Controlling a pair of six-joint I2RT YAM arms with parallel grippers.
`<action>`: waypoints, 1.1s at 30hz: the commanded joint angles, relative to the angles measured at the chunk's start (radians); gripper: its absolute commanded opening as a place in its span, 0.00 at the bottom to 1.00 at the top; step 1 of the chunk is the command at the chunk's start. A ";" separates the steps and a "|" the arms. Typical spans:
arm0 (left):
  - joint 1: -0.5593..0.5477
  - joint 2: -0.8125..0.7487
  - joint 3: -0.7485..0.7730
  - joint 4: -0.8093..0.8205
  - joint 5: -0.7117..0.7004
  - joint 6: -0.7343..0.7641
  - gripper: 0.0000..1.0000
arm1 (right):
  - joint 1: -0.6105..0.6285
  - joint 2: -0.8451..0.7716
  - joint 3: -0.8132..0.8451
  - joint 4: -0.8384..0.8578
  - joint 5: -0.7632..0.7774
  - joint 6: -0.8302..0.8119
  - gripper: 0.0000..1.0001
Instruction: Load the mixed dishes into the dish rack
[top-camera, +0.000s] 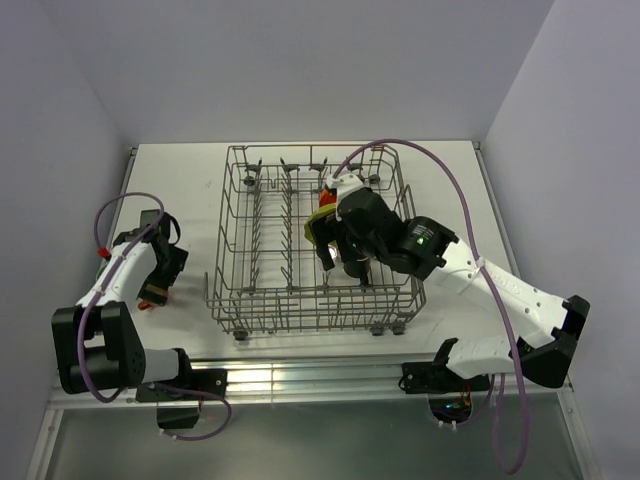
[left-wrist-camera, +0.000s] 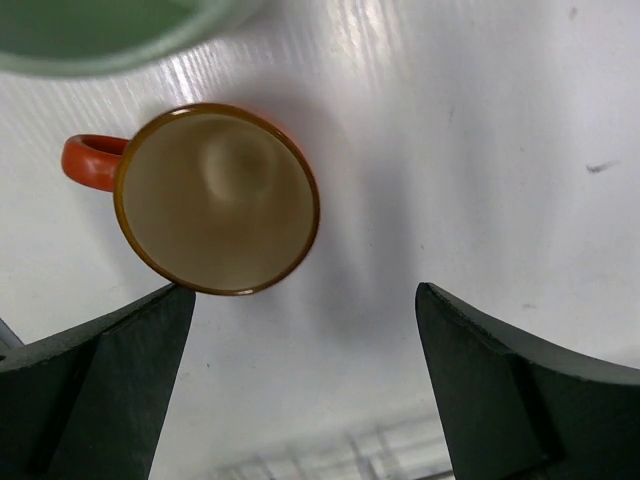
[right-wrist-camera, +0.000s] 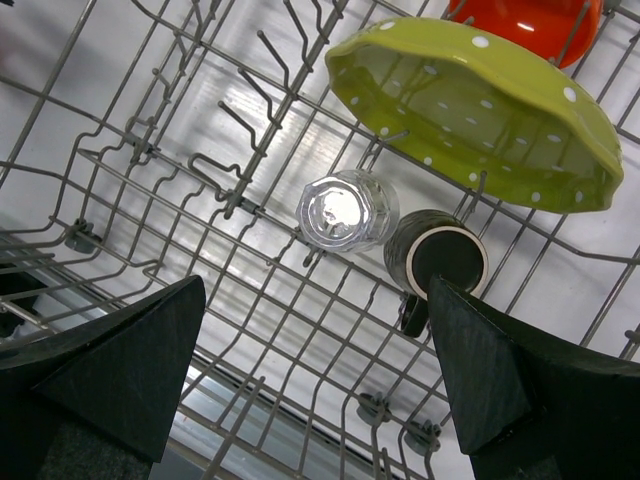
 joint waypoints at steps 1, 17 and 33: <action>0.033 0.023 0.033 0.014 -0.011 0.030 0.99 | 0.005 0.013 0.063 0.001 0.014 -0.016 1.00; 0.079 0.091 -0.030 0.119 0.005 0.081 0.89 | 0.005 0.028 0.070 0.017 0.002 -0.013 1.00; -0.017 0.023 -0.002 0.063 -0.006 0.053 0.89 | 0.007 0.034 0.041 0.051 0.002 -0.024 1.00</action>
